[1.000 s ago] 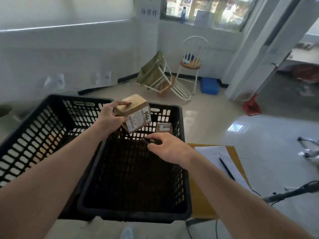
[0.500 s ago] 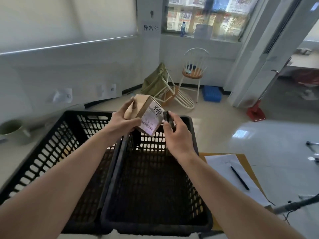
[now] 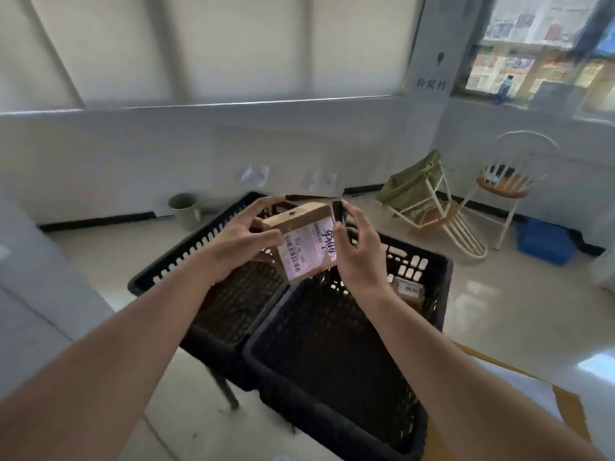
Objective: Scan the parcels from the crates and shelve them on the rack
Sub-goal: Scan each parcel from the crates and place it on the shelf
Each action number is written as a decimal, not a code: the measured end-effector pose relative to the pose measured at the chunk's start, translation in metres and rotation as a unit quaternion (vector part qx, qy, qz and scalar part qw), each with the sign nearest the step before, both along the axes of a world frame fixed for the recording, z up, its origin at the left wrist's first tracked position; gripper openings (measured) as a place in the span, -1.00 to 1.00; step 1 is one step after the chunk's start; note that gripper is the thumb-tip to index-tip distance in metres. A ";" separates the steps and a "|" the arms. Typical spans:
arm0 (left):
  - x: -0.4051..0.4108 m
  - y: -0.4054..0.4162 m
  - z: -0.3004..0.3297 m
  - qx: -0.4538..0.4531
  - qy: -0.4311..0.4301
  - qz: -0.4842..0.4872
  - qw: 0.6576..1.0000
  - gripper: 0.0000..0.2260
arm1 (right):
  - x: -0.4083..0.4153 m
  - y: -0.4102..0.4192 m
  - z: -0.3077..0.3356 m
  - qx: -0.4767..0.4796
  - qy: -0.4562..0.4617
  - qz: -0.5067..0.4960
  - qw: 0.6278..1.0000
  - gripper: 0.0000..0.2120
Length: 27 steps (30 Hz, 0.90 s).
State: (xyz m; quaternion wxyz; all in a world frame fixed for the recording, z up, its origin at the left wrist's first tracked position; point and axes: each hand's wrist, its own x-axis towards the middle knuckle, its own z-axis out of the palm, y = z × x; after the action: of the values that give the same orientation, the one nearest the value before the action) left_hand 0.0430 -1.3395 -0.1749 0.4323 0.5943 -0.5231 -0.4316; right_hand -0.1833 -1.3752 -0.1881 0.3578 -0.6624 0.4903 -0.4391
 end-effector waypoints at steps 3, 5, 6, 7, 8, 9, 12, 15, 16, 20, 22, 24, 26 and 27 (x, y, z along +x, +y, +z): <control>0.007 0.051 0.005 -0.011 0.000 0.057 0.998 -0.34 | 0.013 0.023 0.003 -0.005 -0.012 0.070 0.997 -0.53; 0.012 0.086 0.008 -0.019 0.000 0.097 0.995 -0.38 | 0.023 0.041 0.004 0.001 -0.029 0.113 0.993 -0.54; 0.015 0.103 0.009 -0.023 0.003 0.119 0.993 -0.40 | 0.028 0.049 0.005 0.008 -0.036 0.133 0.990 -0.54; 0.017 0.121 0.010 -0.025 0.006 0.141 0.990 -0.43 | 0.034 0.058 0.006 0.016 -0.042 0.154 0.987 -0.54; 0.020 0.139 0.011 -0.026 0.009 0.163 0.986 -0.45 | 0.042 0.068 0.007 0.026 -0.049 0.178 0.982 -0.54; 0.022 0.157 0.013 -0.029 0.013 0.185 0.982 -0.47 | 0.050 0.078 0.009 0.036 -0.058 0.203 0.977 -0.53; 0.031 0.209 0.018 -0.040 0.014 0.252 0.967 -0.50 | 0.078 0.112 0.011 0.057 -0.077 0.267 0.959 -0.50; 0.041 0.267 0.020 -0.046 0.000 0.321 0.946 -0.47 | 0.108 0.152 0.012 0.064 -0.083 0.315 0.943 -0.50; 0.044 0.287 0.020 -0.049 -0.010 0.347 0.936 -0.48 | 0.119 0.166 0.012 0.069 -0.089 0.331 0.937 -0.51; 0.062 0.368 0.013 -0.071 -0.036 0.438 0.895 -0.60 | 0.160 0.233 0.011 0.099 -0.109 0.398 0.905 -0.53; 0.072 0.410 0.010 -0.079 -0.031 0.470 0.879 -0.65 | 0.180 0.271 0.011 0.104 -0.117 0.427 0.890 -0.54; 0.082 0.454 0.008 -0.094 -0.025 0.500 0.861 -0.69 | 0.199 0.311 0.011 0.112 -0.124 0.447 0.879 -0.55; 0.091 0.498 0.006 -0.109 -0.029 0.523 0.845 -0.71 | 0.217 0.352 0.009 0.128 -0.121 0.465 0.868 -0.55; 0.096 0.520 0.005 -0.111 -0.042 0.532 0.838 -0.71 | 0.226 0.374 0.008 0.134 -0.120 0.475 0.861 -0.55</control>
State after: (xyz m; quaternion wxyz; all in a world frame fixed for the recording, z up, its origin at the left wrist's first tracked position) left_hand 0.1388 -0.8192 -0.1702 0.6357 0.7470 -0.1885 -0.0489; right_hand 0.0425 -1.0014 -0.1799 0.6647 -0.7025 0.1236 -0.2221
